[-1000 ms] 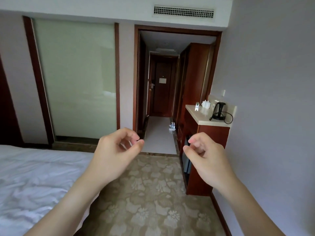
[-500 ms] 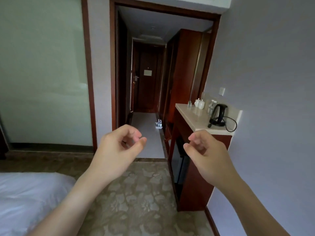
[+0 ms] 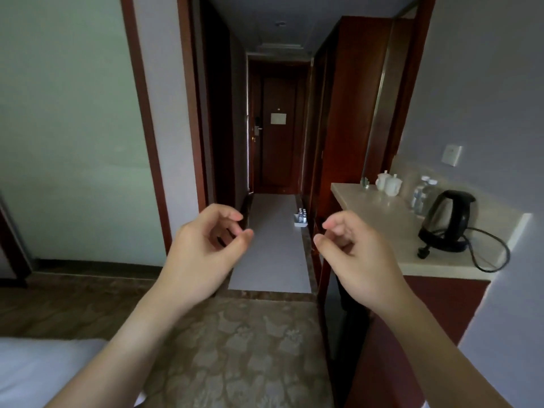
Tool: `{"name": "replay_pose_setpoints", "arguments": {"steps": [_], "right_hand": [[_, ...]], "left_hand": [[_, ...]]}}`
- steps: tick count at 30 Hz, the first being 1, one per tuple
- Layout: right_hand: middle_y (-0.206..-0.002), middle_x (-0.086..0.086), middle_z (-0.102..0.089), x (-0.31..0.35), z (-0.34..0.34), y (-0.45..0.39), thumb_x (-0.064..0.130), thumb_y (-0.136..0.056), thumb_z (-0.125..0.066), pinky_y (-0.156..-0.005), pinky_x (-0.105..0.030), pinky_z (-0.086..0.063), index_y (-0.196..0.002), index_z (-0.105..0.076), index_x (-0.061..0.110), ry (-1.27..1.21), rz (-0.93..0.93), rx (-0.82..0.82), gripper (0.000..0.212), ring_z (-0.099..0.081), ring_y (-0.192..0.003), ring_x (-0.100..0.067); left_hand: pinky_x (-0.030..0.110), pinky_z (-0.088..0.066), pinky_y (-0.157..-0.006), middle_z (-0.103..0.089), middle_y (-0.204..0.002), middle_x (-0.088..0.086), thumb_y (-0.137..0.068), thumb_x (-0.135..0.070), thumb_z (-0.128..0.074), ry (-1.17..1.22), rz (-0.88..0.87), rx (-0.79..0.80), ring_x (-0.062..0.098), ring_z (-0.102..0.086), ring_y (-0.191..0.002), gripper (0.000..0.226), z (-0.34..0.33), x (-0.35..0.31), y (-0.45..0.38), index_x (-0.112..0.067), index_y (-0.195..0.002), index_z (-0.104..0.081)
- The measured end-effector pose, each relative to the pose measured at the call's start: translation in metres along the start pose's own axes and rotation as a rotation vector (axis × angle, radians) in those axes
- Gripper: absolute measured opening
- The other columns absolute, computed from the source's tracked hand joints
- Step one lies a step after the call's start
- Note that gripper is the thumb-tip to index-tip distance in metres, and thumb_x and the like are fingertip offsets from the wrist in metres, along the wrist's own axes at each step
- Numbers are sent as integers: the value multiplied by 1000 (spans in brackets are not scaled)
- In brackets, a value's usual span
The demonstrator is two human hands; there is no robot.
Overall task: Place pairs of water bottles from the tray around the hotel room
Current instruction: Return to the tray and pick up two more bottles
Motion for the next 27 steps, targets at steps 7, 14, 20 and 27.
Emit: {"name": "replay_pose_setpoints", "arguments": {"steps": [7,14,20,27], "right_hand": [[-81,6,-67,-79,-79,-146,26,-87,-68,-66,-11,-47,-95,-62,25,-44,5,43,9,-61,-76,-4],[-73,15,-63,-138,-156,-300,27,-88,-67,-60,-7,-44,-94,-61,28,-29,-24,27,9,-58,-66,2],[-74,10,-61,-185,-185,-415,26,-88,-67,-65,-20,-46,-93,-62,26,-4,-67,-71,8,-61,-70,-5],[-81,5,-66,-259,-216,-526,24,-88,-68,-72,-32,-55,-91,-62,25,-24,-90,-129,7,-67,-80,-18]], "left_hand": [[10,-49,-64,-67,-91,-20,-85,-31,-70,-62,47,-67,2,-63,-81,10,-27,102,-118,-33,-91,-64],[11,-46,-63,-68,-81,-9,-85,-29,-70,-7,43,-46,4,-62,-75,9,-57,223,-267,-30,-91,-65],[26,-55,-67,-69,-81,-6,-84,-28,-71,42,7,0,9,-66,-76,11,-101,289,-394,-25,-94,-67],[26,-55,-71,-69,-82,-8,-85,-25,-72,88,-5,25,8,-66,-78,10,-161,356,-510,-24,-94,-68]]}}
Point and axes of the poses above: each hand's wrist, its own y-axis away from the middle knuckle, its own z-axis out of the back of the hand, x = y × z, the point moved 2 cm from there along -y, towards the middle knuckle
